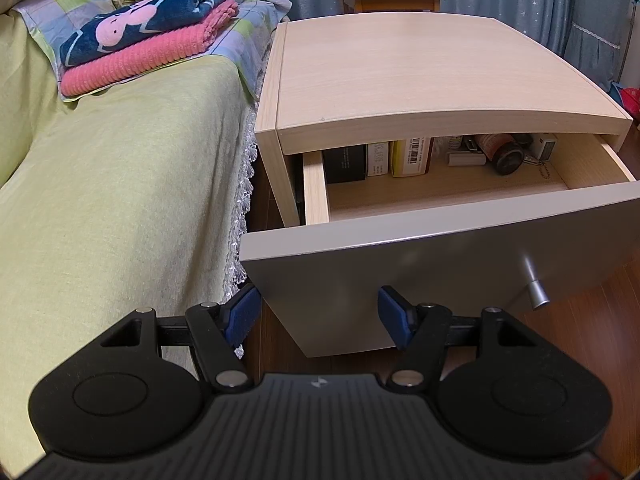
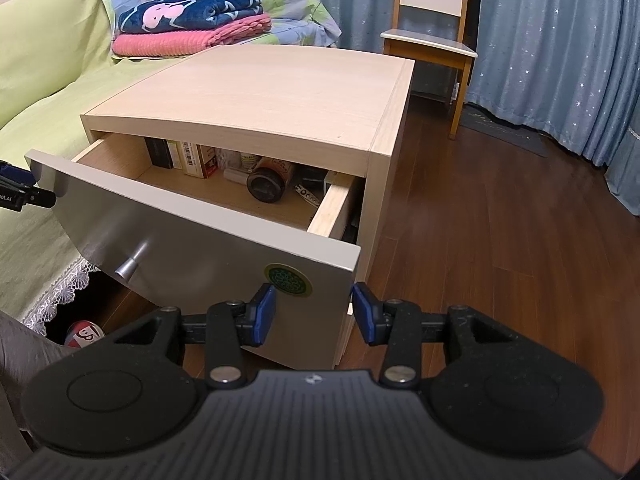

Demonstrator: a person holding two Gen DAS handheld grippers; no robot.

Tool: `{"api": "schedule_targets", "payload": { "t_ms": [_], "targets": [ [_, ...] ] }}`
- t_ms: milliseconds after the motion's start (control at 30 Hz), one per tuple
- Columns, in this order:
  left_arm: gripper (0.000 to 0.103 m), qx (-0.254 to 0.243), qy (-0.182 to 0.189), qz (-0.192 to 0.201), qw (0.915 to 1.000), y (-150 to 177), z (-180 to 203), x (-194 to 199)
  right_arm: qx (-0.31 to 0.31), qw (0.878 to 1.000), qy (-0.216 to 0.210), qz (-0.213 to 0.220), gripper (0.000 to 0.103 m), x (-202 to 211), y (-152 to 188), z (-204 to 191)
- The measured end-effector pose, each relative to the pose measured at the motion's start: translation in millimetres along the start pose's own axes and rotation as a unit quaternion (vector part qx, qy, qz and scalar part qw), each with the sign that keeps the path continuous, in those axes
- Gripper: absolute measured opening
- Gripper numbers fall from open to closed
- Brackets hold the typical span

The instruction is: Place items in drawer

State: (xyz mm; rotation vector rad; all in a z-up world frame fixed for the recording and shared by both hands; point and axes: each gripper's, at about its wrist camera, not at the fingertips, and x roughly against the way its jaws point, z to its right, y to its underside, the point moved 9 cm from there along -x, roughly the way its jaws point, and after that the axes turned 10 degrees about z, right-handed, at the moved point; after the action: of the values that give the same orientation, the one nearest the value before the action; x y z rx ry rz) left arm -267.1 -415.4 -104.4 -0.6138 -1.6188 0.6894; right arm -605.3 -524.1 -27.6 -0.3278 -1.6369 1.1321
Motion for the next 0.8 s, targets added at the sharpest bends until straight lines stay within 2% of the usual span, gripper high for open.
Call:
{"api": "schedule_targets", "payload": {
  "t_ms": [800],
  "targets": [
    [0.066,0.011,0.001,0.003,0.9999,-7.0,-2.0,-7.2,-0.008,1.000,0.009,0.007,0.038,-3.9,1.9,2.6]
  ]
}}
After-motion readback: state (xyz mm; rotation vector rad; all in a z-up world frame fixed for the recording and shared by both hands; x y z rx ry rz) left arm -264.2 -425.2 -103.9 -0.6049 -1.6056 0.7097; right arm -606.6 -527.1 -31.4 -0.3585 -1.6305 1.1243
